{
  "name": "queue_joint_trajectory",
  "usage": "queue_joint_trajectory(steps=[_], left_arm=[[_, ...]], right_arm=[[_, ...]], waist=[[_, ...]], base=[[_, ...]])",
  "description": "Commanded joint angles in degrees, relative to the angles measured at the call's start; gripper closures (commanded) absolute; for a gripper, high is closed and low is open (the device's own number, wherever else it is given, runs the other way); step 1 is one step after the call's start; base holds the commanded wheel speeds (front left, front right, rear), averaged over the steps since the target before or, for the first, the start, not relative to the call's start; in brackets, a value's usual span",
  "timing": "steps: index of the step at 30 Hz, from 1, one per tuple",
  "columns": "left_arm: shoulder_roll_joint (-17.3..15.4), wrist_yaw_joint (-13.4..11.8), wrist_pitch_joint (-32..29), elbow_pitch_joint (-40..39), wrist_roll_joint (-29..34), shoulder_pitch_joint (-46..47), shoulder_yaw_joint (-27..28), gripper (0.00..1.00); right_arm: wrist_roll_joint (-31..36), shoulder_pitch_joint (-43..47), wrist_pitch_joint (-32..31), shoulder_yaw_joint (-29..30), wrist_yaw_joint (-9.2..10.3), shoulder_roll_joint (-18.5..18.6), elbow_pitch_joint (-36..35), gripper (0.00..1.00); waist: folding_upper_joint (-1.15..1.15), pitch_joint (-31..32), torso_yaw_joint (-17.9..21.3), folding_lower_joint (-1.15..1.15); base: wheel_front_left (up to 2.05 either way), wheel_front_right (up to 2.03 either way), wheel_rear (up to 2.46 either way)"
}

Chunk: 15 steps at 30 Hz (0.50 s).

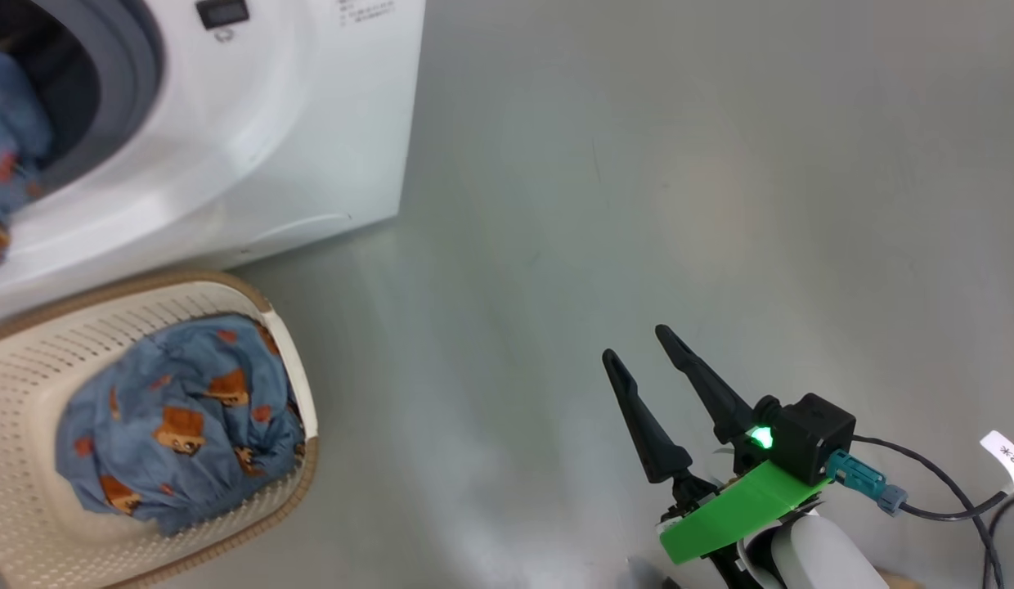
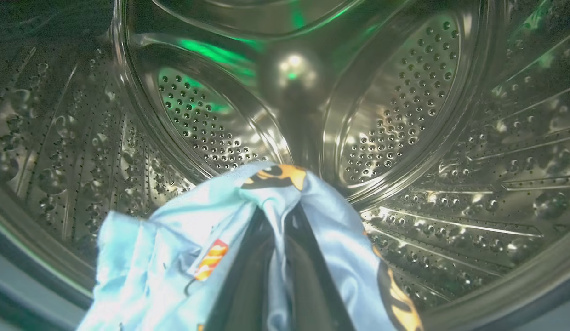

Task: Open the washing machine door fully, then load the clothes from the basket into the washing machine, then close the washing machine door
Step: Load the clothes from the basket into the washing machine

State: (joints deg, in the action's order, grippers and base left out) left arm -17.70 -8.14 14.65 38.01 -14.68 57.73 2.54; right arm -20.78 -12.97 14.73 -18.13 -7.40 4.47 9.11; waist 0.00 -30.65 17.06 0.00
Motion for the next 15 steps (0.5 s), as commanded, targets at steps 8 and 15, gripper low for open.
queue_joint_trajectory(steps=[8,15], left_arm=[[-3.5,3.4,0.3,1.2,1.1,10.8,2.0,1.00],[-2.6,3.8,0.3,-1.7,1.8,16.0,4.4,1.00]], right_arm=[[-0.8,1.1,0.3,-2.5,-0.09,1.4,-2.1,0.00],[-1.1,0.9,0.3,-3.0,-0.09,1.5,-3.0,0.00]], waist=[[0.00,-7.0,0.9,0.00],[0.00,-9.0,1.1,0.00]], base=[[0.00,0.00,0.00],[0.00,0.00,0.00]])
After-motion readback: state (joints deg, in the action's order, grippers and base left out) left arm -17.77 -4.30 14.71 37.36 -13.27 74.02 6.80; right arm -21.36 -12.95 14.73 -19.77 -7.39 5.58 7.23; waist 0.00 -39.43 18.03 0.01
